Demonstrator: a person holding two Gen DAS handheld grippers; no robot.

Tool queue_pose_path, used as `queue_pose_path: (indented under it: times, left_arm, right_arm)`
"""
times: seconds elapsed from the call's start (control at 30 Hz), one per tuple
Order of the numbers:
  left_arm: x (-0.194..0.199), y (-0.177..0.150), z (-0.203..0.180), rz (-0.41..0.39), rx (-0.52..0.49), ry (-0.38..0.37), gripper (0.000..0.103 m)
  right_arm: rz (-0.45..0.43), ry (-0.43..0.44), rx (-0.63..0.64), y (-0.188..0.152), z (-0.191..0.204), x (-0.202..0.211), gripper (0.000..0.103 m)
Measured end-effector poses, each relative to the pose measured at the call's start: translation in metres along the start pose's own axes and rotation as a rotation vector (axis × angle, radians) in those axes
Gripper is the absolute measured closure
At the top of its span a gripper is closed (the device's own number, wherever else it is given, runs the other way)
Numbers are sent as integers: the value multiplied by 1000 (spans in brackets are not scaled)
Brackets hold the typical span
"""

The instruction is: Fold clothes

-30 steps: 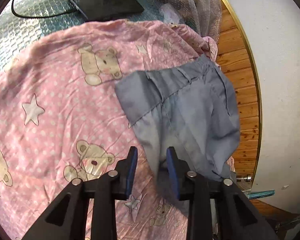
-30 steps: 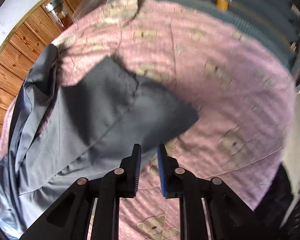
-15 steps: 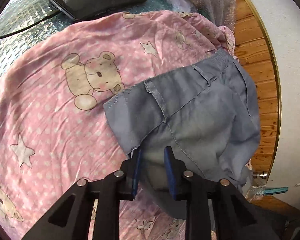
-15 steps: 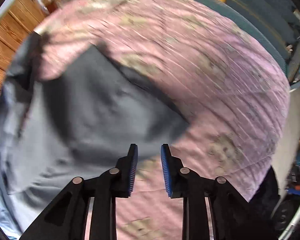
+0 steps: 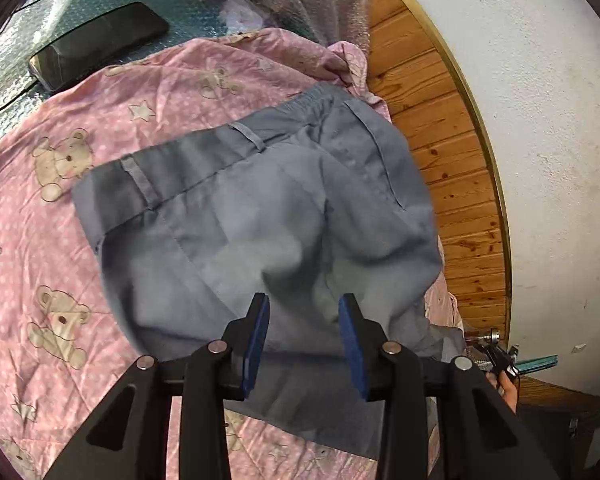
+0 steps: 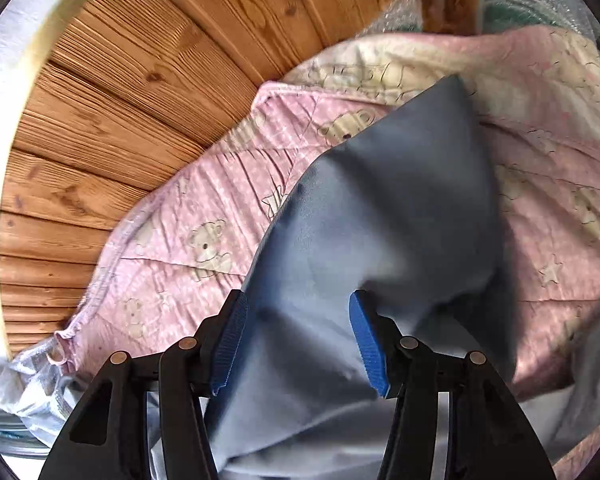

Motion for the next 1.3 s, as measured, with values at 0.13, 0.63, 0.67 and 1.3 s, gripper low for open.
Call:
queue_pose_path:
  times: [0.13,0.63,0.67,1.3]
  left_arm:
    - [-25,-13,-23,28,14,-28,63]
    - [-118,54,-16,34,199,-61,40]
    - [-124,56,-21,45,200,-63,40]
    - [-133,19,-40,120,267,-98,35]
  right_arm:
    - [43,52,3,-1,6,-18,101]
    - [-97,159,72,-92,-29,82,58]
    - [-104,161,76,-86,-18,77,53]
    - [-52,102,-19,-10,30,15,102]
Point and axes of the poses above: each gripper's, at about its wrist camera, not at the fingertips, and x roughly against the way its jaws point, z to its left, y to its top, the point moved 10 cm from there along -x, roughly the way its jaws point, and after that the axes turned 3 degrees about z, right-handed, at the moved point
